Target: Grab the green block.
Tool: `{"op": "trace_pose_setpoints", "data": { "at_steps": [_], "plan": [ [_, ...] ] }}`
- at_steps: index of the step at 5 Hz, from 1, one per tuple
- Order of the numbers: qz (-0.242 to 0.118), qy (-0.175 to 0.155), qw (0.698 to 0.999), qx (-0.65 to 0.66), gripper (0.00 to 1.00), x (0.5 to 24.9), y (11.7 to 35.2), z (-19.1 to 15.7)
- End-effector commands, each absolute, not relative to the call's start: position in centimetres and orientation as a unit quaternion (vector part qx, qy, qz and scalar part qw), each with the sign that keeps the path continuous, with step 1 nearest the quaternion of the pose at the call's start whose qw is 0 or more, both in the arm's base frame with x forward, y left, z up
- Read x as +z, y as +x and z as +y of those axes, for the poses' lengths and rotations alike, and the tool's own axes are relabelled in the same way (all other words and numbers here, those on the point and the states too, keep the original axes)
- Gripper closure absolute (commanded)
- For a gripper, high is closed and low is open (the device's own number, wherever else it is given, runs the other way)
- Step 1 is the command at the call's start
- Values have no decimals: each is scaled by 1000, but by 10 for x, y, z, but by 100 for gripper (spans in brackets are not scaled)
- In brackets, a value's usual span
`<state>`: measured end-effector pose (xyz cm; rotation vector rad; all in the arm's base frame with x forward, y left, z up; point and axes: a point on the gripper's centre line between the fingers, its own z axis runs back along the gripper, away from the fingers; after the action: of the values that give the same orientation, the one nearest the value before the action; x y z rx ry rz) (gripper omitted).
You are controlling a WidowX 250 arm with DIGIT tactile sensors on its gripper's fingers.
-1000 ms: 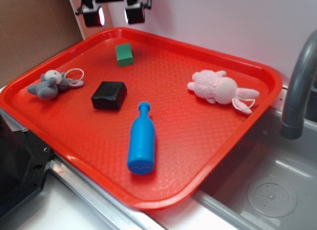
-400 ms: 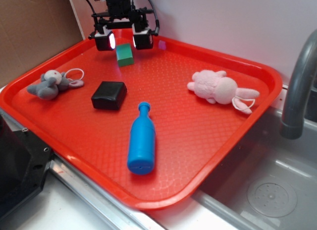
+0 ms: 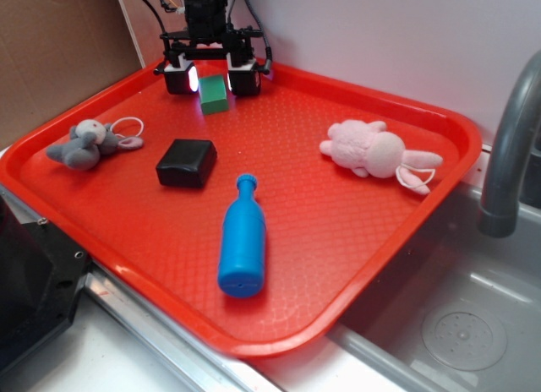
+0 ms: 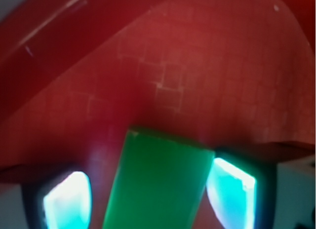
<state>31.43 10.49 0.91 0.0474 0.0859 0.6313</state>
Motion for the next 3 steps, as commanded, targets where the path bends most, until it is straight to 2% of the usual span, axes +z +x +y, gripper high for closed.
{"op": "trace_pose_setpoints", "data": {
  "at_steps": [1, 2, 3],
  "plan": [
    [67, 23, 937, 342, 100, -11, 295, 123],
    [65, 23, 935, 349, 100, -5, 294, 122],
    [46, 42, 938, 341, 100, 21, 295, 124]
  ]
}}
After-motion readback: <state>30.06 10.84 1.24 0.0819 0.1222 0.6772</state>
